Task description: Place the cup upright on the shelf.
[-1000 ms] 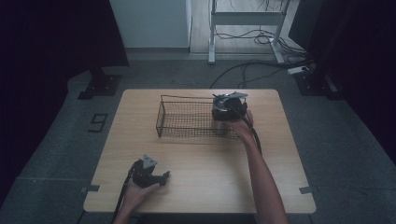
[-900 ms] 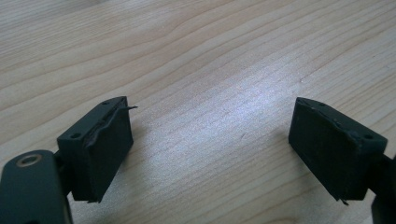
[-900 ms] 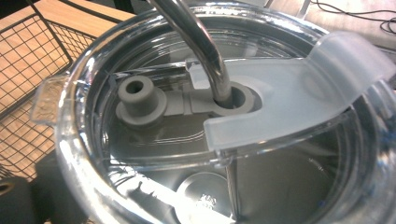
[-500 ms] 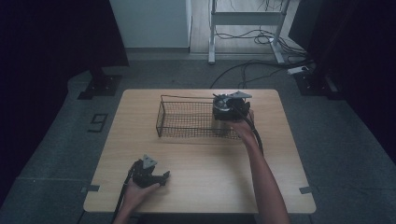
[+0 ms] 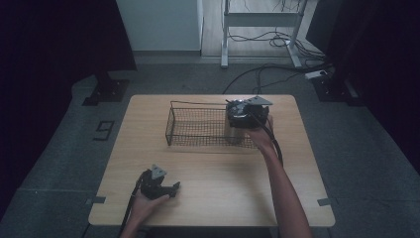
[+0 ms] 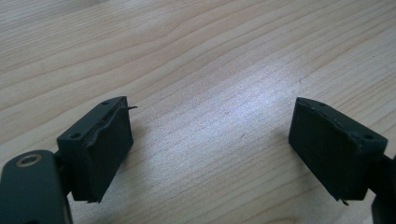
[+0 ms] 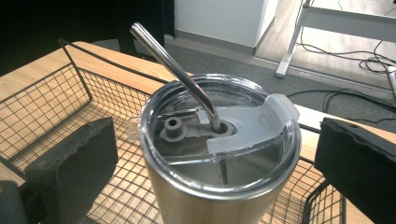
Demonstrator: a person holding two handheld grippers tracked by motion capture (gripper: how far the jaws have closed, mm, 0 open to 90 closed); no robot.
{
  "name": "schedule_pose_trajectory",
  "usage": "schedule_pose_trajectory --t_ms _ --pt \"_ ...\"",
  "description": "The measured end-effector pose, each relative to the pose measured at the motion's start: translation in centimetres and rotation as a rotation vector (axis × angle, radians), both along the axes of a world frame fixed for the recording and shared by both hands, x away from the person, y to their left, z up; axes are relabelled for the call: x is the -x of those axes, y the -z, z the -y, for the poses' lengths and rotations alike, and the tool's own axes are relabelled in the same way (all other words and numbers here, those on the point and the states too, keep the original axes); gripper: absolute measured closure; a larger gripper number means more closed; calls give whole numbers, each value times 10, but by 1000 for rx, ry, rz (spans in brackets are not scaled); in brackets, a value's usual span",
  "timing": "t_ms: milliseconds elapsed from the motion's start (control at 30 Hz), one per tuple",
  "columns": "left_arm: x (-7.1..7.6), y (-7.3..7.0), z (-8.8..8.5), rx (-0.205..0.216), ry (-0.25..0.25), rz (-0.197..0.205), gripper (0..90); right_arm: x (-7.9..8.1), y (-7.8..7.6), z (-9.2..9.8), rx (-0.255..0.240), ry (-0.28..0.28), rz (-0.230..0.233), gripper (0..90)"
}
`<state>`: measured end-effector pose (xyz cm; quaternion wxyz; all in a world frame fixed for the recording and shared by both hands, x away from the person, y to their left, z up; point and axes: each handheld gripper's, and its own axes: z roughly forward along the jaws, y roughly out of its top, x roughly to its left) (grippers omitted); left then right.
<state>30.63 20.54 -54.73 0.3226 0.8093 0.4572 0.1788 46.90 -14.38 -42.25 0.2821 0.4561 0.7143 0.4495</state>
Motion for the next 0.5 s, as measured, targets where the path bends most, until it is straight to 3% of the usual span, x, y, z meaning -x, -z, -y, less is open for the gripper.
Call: schedule_pose_trajectory --t_ms 267,500 --pt "0 0 0 -1 0 -1 135 13 -4 12 -15 2 14 0" --pt "0 0 0 0 0 -1 134 36 1 28 -8 -13 6 2"
